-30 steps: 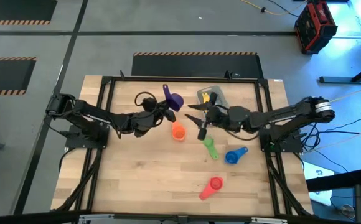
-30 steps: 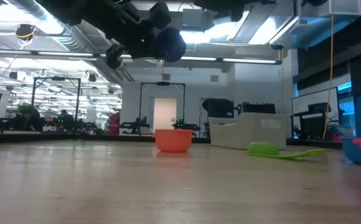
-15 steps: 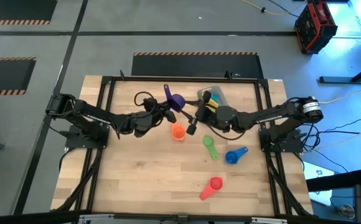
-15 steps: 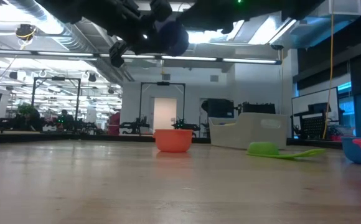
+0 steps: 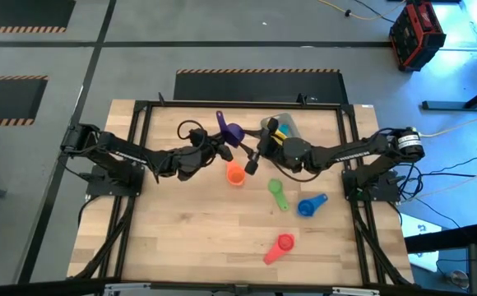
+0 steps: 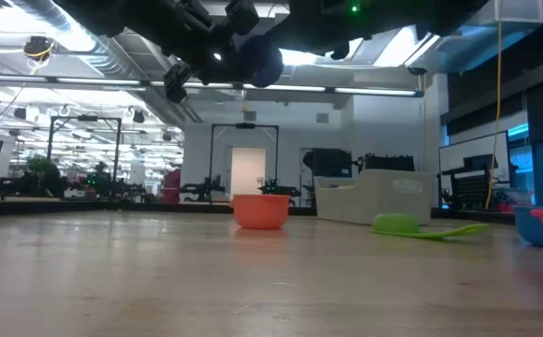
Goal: Nest measuring cups in basket
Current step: Stack the violet measuring cup on top of the yellow measuring cup into the gray bin
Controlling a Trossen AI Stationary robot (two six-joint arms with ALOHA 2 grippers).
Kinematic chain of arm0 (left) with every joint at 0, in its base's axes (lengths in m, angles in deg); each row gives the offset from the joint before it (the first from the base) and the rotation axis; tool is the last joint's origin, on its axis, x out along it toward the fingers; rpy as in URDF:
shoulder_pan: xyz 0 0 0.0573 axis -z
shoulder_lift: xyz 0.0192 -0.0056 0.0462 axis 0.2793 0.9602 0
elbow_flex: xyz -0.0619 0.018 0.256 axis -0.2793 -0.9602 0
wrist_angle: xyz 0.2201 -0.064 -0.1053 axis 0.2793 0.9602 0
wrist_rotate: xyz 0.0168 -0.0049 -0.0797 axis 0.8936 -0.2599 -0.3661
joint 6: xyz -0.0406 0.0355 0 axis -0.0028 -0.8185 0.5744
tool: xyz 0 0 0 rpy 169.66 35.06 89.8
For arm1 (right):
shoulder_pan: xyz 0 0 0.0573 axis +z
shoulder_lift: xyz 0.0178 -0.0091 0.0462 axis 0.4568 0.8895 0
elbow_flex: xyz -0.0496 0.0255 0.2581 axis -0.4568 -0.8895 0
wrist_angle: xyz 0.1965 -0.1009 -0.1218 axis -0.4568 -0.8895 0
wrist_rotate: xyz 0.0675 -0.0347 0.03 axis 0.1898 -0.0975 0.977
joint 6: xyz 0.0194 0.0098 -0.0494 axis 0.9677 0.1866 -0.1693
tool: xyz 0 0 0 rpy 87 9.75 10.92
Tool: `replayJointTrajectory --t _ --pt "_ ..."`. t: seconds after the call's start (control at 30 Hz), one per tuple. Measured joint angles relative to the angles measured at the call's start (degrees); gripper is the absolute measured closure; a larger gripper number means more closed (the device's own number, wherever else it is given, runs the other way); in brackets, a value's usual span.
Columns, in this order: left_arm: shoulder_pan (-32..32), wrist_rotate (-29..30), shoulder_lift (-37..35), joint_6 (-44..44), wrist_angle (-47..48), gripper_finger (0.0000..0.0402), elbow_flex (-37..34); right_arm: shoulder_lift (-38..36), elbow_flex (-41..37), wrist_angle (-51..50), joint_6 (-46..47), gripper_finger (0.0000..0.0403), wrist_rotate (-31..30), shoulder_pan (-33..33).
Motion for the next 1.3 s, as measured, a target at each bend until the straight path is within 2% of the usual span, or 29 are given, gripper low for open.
replayJointTrajectory --t 0.2,0.37,0.5,0.63,0.7,0.8,0.97,1.3 --pt "0.76 -0.08 0.00 -0.01 -0.88 0.0399 -0.02 0.00 0.04 0.15 0.29 0.0224 -0.60 0.02" --pt "0.84 -0.49 0.02 -2.29 -1.19 0.0399 0.84 -0.13 0.09 0.60 5.79 0.0240 -1.47 0.18" --pt "0.86 0.37 0.02 -4.30 -1.04 0.0400 1.65 -0.13 0.09 1.94 4.75 0.0244 -2.87 1.26" --pt "0.93 -0.45 0.02 -4.84 -1.50 0.0399 1.87 0.08 0.09 3.35 -1.64 0.0243 -8.72 3.04" --pt "0.96 -0.40 0.02 -4.84 -1.54 0.0400 1.92 0.11 0.09 3.59 -2.99 0.0243 -8.87 3.08" --pt "0.88 0.00 0.02 -4.77 -1.57 0.0400 1.95 0.11 0.07 3.63 -1.69 0.0243 -7.42 3.02" --pt "0.74 -0.25 0.03 -4.59 -1.59 0.0399 1.95 0.11 0.07 3.37 -0.16 0.0242 -10.62 3.02" --pt "0.68 -2.35 0.07 -4.56 -2.40 0.0399 3.04 -0.10 0.09 3.72 0.95 0.0242 -12.05 3.02"
